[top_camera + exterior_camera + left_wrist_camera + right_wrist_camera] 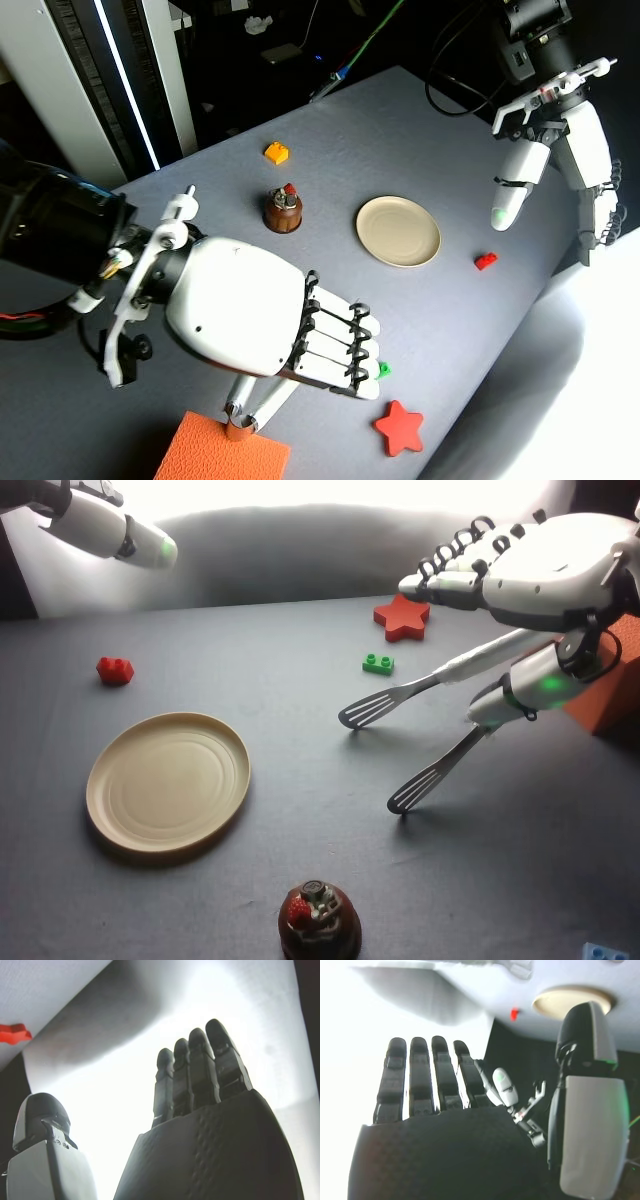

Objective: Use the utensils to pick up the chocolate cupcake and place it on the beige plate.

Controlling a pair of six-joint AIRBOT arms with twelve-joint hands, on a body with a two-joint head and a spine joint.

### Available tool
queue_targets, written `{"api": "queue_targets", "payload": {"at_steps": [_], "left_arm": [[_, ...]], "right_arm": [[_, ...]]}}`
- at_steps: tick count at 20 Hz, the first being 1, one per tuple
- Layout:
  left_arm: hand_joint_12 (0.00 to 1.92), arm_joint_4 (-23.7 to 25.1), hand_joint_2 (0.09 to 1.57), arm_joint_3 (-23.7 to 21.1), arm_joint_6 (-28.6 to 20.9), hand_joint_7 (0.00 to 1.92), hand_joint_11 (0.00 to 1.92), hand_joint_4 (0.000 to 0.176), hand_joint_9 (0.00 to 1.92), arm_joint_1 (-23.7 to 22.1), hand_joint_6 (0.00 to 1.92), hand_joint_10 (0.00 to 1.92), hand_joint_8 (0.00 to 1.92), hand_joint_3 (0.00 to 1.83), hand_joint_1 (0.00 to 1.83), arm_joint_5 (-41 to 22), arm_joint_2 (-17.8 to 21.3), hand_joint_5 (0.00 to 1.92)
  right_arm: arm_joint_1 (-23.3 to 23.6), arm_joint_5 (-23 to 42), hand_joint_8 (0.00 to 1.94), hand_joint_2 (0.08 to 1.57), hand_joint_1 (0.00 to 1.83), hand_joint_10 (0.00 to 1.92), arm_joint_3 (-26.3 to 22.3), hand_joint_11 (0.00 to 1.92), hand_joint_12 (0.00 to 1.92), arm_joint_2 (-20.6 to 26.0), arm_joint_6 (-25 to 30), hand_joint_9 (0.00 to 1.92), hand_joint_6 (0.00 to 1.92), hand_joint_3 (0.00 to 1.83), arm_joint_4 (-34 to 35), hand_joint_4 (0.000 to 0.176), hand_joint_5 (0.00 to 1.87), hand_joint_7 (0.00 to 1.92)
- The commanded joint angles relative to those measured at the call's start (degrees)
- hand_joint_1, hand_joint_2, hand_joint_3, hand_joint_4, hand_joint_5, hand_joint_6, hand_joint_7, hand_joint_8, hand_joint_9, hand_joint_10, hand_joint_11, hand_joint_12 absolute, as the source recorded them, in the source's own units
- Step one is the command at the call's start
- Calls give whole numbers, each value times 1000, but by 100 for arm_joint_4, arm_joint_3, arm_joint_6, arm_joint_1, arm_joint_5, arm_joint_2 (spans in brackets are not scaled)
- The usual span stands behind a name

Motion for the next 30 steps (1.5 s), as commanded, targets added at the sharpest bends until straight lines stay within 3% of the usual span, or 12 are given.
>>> {"api": "queue_targets", "payload": {"at_steps": [1, 4, 6, 11, 17, 22, 25, 30], "left_arm": [[404, 168, 942, -16, -3, 203, 0, 0, 173, -64, 2, 1, 2, 3, 523, -311, 78, 246], [416, 170, 956, -55, 56, 218, 0, 0, 186, -63, 4, 4, 7, 3, 543, -239, 101, 243], [411, 170, 961, -59, 56, 209, 0, 0, 184, -63, 0, 2, 1, 3, 540, -232, 102, 234], [416, 174, 962, -71, 102, 222, 0, 0, 194, -66, 6, 4, 5, 0, 550, -150, 102, 238], [431, 172, 966, -74, 117, 217, 0, 0, 188, -68, 1, 1, 1, 3, 495, -149, 82, 242], [418, 174, 957, -103, 118, 216, 0, 0, 185, -70, 1, 1, 0, 0, 523, -126, 78, 240], [360, 176, 963, -92, 118, 201, 0, 0, 178, -85, 2, 2, 1, 1, 496, -126, 51, 213], [409, 169, 956, -105, 90, 227, 0, 0, 195, -79, 5, 1, 2, 0, 504, -15, 57, 250]], "right_arm": [[82, 527, 0, 1021, 616, 0, 0, 10, 14, 45, 184, 0, 2, 18, -19, 0, 6, 0], [101, 1221, 9, 978, 706, 6, -1, 45, 38, 141, 315, 19, 14, 0, -19, 0, 50, 31], [120, 1376, 0, 987, 661, 0, -1, 17, 35, 178, 157, 1, 2, 1, -20, 0, 26, 5], [316, 294, 0, 994, 669, 0, -10, 7, 13, 116, 605, 0, 3, 2, -19, 0, 10, 0], [347, -456, 0, 991, 680, 0, -64, 0, 11, 50, 338, 0, 3, 0, -18, 0, 9, 0], [327, -747, 4, 989, 707, 0, -169, 25, 29, 37, 221, 2, 10, 0, 115, 0, 26, 12], [259, -688, 2, 987, 668, 0, -168, 26, 38, 5, -97, 0, 5, 0, 334, 0, 21, 6], [112, -701, 0, 1002, 683, 0, -80, 0, 47, -117, -107, 0, 2, 4, 374, 0, 12, 0]]}}
